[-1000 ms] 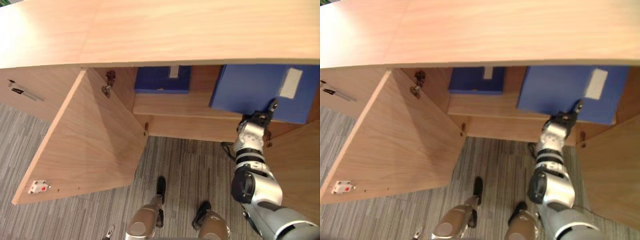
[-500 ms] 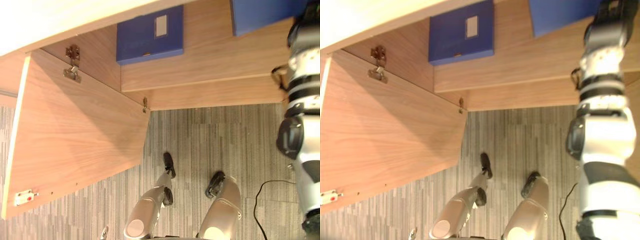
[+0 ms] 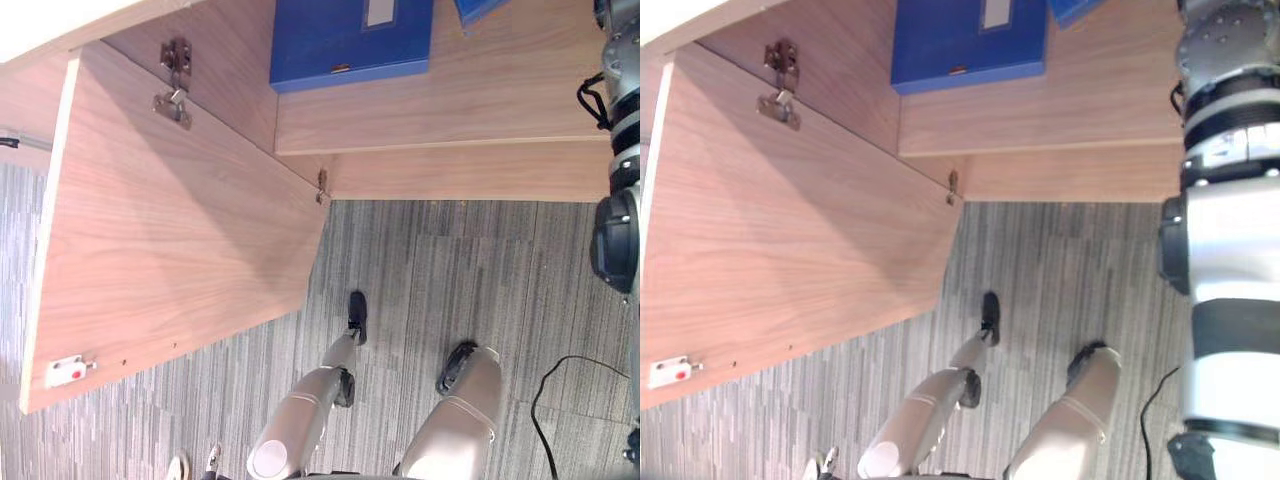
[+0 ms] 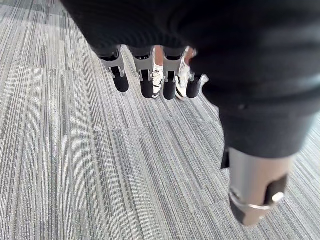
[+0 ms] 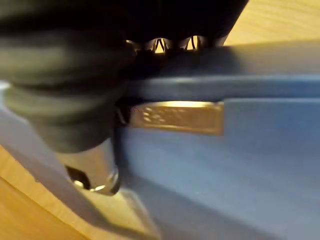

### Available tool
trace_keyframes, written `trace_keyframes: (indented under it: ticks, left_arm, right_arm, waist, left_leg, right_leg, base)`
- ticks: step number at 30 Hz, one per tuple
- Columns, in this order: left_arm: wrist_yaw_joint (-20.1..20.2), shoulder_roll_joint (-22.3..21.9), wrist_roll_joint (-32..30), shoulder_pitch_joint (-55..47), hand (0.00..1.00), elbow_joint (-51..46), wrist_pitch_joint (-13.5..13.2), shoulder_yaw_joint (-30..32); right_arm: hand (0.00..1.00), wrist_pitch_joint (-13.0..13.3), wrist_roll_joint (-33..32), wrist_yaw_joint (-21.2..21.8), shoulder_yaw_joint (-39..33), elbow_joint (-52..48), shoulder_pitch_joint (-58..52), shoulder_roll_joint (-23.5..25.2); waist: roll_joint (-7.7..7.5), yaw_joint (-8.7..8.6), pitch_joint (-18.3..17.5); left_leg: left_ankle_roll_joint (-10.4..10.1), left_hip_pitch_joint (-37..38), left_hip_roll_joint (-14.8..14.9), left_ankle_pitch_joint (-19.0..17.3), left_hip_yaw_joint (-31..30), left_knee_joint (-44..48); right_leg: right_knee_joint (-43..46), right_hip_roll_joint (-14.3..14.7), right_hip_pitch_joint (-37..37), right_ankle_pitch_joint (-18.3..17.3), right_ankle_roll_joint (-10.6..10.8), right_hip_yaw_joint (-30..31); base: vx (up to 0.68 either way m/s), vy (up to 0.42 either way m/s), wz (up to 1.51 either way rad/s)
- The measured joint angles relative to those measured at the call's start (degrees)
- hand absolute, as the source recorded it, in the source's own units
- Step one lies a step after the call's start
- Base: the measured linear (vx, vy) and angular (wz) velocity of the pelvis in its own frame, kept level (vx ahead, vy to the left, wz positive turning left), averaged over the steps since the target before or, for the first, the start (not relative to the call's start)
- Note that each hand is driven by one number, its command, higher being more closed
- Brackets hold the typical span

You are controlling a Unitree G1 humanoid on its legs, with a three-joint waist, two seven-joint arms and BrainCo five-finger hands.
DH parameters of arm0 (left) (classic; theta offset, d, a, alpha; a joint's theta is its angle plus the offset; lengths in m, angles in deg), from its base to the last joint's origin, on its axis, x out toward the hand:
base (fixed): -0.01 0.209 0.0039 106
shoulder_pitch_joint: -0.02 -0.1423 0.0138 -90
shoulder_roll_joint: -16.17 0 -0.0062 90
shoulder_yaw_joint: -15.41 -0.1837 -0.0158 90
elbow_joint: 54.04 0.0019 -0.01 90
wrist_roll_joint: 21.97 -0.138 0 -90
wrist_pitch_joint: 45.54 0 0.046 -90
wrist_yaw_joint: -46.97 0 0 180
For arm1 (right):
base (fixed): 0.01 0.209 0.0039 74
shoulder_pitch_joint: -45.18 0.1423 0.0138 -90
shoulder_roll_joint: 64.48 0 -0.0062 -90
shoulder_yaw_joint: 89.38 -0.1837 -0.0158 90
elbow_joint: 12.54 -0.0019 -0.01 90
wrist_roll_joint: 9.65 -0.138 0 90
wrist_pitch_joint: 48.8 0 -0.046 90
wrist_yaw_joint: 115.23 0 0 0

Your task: Walk over to the cabinet, pick up the folder, carry it to the office cabinet, place the folder inside the office cabinet, then close the office cabinet door

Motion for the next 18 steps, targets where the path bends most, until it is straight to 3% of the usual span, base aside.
trace_keyframes:
  ticks: [7,13,18]
  left_arm:
    - [-1.06,0.08,0.63,0.55,0.00,-1.23,-0.34,0.27]
    - [-1.81,0.09,0.63,1.43,0.00,-1.21,-0.53,0.51]
    - [-2.27,0.17,0.63,2.08,0.00,-1.21,-0.58,0.57]
  right_arm:
    - [0.00,7.89,-2.08,-0.19,-16.85,-7.93,-0.96,0.87]
    - [0.00,11.37,-2.14,-1.50,-27.25,-14.08,-8.52,3.01]
    - [0.00,11.56,-2.07,-3.42,-33.04,-15.30,-12.61,3.77]
  waist:
    - [0.02,-0.37,-0.01]
    - [0.04,-0.55,-0.04]
    - [0.04,-0.55,-0.04]
  left_leg:
    - [0.18,0.17,-1.08,0.11,0.49,0.00]
    - [0.29,1.67,-1.19,-0.06,0.12,-0.01]
    - [0.27,1.79,-1.19,-0.14,0.89,-0.01]
  right_leg:
    - [-1.28,-0.91,0.51,0.01,0.01,0.00]
    - [-1.38,-0.96,2.30,0.00,0.02,-0.03]
    - [-2.03,-0.95,2.43,0.01,0.03,-0.02]
  base:
    - [-0.01,-0.015,-0.01]
    - [0.00,-0.069,0.00]
    - [-0.02,-0.082,-0.06]
